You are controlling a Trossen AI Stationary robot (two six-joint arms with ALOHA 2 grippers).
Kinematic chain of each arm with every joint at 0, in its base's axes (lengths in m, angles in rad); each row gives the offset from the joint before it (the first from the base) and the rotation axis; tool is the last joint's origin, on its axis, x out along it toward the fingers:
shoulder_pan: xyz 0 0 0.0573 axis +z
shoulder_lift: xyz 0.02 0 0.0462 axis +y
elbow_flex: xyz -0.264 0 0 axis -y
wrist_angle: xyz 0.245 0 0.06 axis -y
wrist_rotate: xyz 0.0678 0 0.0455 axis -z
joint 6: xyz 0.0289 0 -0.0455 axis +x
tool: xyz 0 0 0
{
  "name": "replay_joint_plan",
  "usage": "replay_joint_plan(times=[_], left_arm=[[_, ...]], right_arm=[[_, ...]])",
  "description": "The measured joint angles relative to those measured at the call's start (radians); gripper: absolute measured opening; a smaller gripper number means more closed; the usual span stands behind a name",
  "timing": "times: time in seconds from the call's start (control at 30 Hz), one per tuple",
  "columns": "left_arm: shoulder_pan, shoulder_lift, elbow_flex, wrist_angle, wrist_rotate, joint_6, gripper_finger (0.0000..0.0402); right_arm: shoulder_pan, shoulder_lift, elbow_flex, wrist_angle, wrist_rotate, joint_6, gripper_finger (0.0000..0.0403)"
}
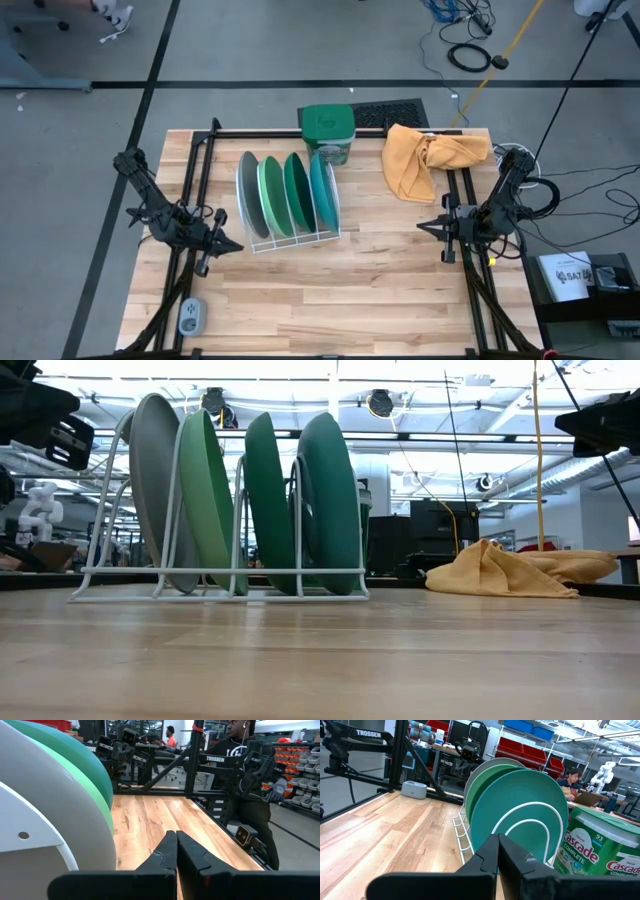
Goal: Sort dishes
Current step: Return to Home Position
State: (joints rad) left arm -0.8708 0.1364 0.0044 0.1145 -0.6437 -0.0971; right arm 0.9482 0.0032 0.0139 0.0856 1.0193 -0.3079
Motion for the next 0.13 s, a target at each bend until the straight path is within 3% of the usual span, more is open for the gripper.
replay_joint_plan(times=[0.13], left_arm=[[0.0,0.0,0.0,0.0,0.0,0.0,0.0]], right_arm=[[0.0,0.0,0.0,0.0,0.0,0.0,0.0]])
